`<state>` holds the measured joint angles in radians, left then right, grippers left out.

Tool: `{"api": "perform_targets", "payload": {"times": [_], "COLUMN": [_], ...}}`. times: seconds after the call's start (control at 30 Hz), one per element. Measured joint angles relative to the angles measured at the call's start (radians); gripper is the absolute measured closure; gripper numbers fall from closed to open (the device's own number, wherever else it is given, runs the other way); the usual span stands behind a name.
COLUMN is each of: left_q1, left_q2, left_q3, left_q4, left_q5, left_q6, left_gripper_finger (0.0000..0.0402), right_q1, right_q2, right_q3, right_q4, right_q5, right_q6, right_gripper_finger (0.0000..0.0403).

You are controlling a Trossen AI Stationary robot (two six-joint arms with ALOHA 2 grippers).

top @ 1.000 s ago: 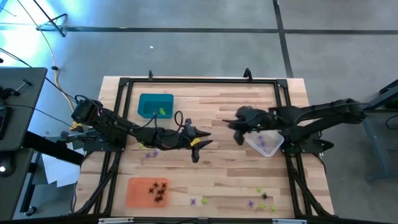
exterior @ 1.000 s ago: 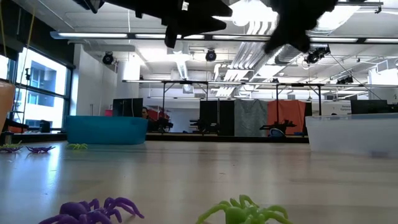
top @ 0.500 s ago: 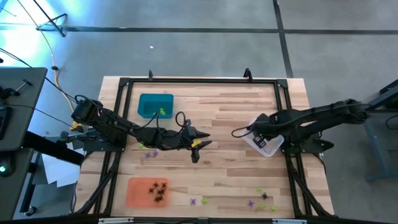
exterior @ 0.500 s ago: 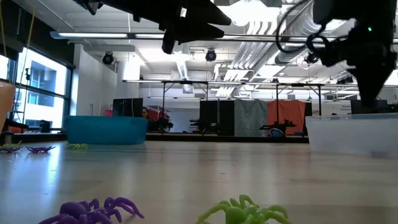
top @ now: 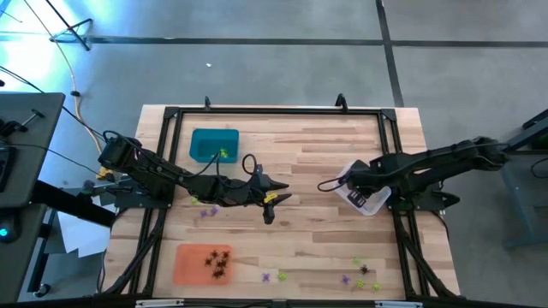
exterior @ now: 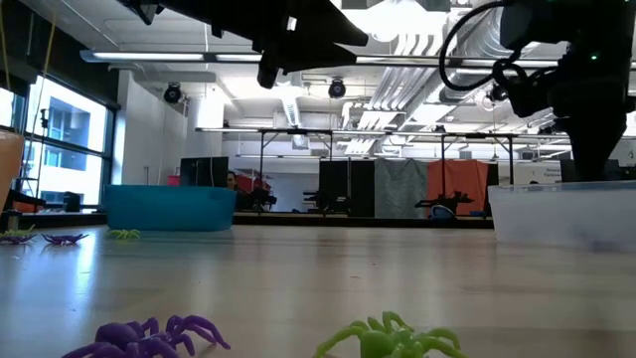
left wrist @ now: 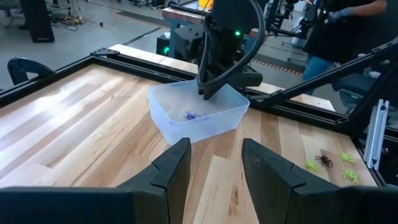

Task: Sort Halloween decoration
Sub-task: Put the violet spider toy into the transparent bin, then put the black spider toy into the orange bin

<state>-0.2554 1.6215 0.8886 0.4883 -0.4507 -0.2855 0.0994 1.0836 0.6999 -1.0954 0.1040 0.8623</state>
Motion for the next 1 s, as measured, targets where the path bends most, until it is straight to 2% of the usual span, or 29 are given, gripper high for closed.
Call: {"api": "perform_targets", "payload": {"times": [0.13, 0.33, 0.47, 0.63, 0.8, 1.0], "left_q1": [0.000, 0.000, 0.000, 0.013, 0.033, 0.040], "left_q2": [0.000, 0.000, 0.000, 0.000, 0.000, 0.000], "left_q3": [0.000, 0.000, -0.001, -0.001, -0.001, -0.001], "left_q4": [-0.002, -0.046, -0.095, -0.116, -0.118, -0.118], "left_q5": [-0.003, 0.003, -0.006, -0.006, -0.003, 0.021], "left_q6": [-0.001, -0.001, -0.002, 0.004, 0.018, 0.018], "left_gripper_finger": [0.0271, 0.0271, 0.0271, 0.0271, 0.0271, 0.0271], "right_q1": [-0.002, 0.062, 0.192, 0.413, 0.585, 0.691], "right_q2": [0.000, 0.000, 0.003, 0.083, 0.231, 0.389], "right_q3": [0.034, 0.198, 0.297, 0.298, 0.275, 0.274], "right_q4": [-0.013, -0.016, 0.087, 0.144, 0.212, 0.370], "right_q5": [-0.046, -0.105, -0.103, -0.093, -0.180, -0.272], "right_q6": [0.025, 0.097, 0.221, 0.465, 0.707, 0.834], "right_gripper_finger": [0.0288, 0.0282, 0.0282, 0.0281, 0.0281, 0.0281]}}
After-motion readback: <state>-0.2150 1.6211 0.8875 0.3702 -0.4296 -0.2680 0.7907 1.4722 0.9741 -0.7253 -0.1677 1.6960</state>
